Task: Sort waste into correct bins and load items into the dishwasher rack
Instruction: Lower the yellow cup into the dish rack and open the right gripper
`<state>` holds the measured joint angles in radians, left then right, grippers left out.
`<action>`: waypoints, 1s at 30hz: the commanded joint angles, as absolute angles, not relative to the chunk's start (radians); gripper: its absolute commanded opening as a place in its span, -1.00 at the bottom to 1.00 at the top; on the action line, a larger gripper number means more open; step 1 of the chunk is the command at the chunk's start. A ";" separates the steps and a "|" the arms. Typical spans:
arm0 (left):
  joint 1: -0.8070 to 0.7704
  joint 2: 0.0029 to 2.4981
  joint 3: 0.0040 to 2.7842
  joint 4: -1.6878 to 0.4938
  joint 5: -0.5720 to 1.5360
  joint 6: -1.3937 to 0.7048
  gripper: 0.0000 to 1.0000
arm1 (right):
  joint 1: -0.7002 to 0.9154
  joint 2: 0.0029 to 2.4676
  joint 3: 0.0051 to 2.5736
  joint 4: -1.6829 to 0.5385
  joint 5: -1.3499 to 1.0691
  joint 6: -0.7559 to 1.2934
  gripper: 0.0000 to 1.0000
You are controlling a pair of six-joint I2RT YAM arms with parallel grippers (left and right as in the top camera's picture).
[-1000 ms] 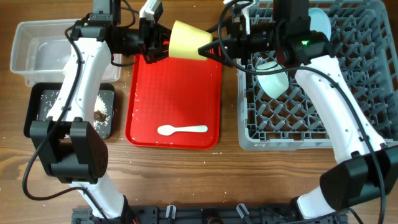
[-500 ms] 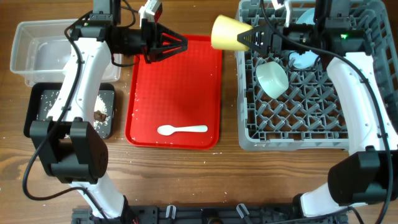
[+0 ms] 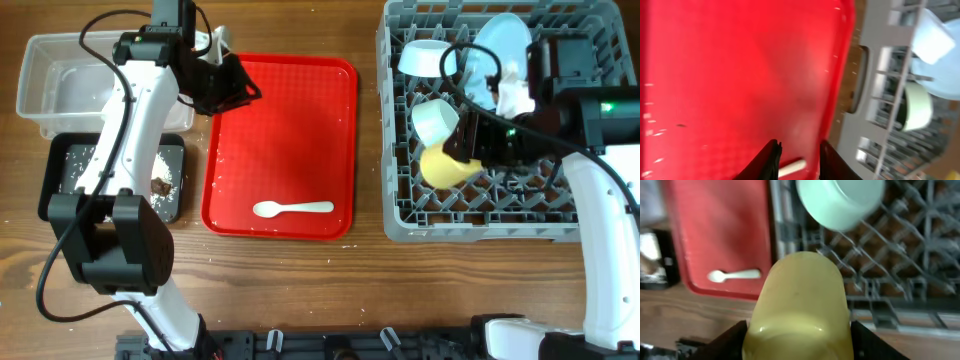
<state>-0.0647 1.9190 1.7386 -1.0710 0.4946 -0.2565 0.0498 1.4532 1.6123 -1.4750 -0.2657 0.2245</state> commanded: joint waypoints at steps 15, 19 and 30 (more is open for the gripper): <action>-0.065 1.902 1.748 -1.087 0.391 -0.239 -0.43 | 0.158 1.544 1.250 -1.174 -0.159 0.367 -0.09; -0.065 1.902 1.748 -1.087 0.391 -0.239 -0.42 | 0.161 1.579 1.221 -1.122 -0.162 0.366 -0.09; -0.065 1.902 1.748 -1.093 0.368 -0.239 -0.42 | 0.161 1.568 1.242 -1.117 -0.197 0.340 -0.12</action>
<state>-0.0647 1.9190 1.7386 -1.0927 0.3859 -0.2562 0.1490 1.5505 1.2587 -1.0874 -0.0975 0.3233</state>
